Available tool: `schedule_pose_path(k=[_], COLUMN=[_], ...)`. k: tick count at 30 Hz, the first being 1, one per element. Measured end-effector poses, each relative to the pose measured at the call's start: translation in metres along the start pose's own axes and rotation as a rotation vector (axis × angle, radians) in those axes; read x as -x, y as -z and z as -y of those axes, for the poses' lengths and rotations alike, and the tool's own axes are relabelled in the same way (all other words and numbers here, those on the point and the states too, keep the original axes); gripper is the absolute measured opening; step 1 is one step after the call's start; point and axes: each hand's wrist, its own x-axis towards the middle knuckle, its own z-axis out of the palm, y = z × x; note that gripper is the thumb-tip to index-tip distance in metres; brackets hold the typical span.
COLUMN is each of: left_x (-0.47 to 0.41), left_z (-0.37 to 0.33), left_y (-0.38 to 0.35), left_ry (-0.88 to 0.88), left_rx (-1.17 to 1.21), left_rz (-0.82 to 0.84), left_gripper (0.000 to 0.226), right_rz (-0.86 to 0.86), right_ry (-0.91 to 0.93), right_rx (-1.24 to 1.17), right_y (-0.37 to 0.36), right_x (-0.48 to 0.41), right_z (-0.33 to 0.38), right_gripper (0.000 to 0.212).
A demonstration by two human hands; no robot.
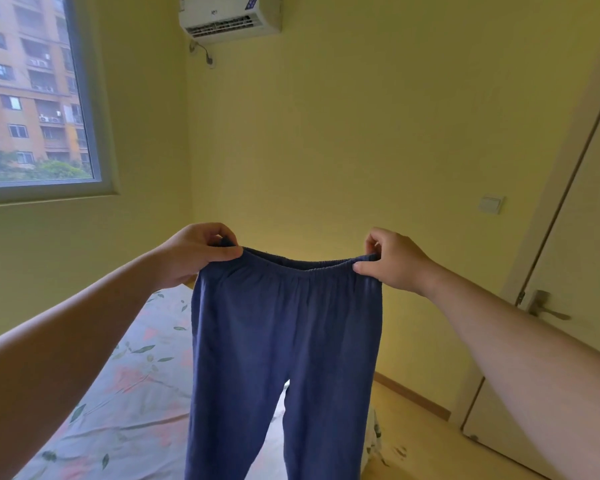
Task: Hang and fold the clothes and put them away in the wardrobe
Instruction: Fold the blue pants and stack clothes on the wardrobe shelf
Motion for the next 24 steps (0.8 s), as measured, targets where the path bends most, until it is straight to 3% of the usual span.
schedule_pose_path(k=[4, 11, 17, 19, 21, 24], left_x=[-0.005, -0.005, 0.002, 0.007, 0.014, 0.028], left_z=[0.004, -0.001, -0.005, -0.013, -0.023, -0.039], left_y=[0.000, 0.003, 0.003, 0.001, -0.002, -0.009], left_ry=[-0.119, -0.160, -0.208, -0.219, -0.231, -0.271], left_rx=[-0.249, -0.271, -0.475, -0.469, -0.434, -0.184], left_rz=[-0.222, -0.296, -0.176, -0.085, 0.024, 0.250], left_gripper=[0.013, 0.024, 0.026, 0.029, 0.033, 0.033], right_rz=[0.040, 0.049, 0.023, 0.050, -0.010, -0.175], right_ry=[-0.013, -0.007, 0.053, 0.095, 0.118, 0.135], right_rx=[-0.060, -0.090, 0.055, 0.259, 0.534, 0.690], right_y=[0.001, 0.002, 0.001, -0.002, -0.004, -0.008], right_x=[-0.002, -0.003, -0.002, -0.002, -0.002, 0.001], right_z=[0.001, 0.011, 0.016, 0.019, 0.021, 0.027], right_gripper=[0.025, 0.029, 0.014, 0.028, 0.036, 0.036])
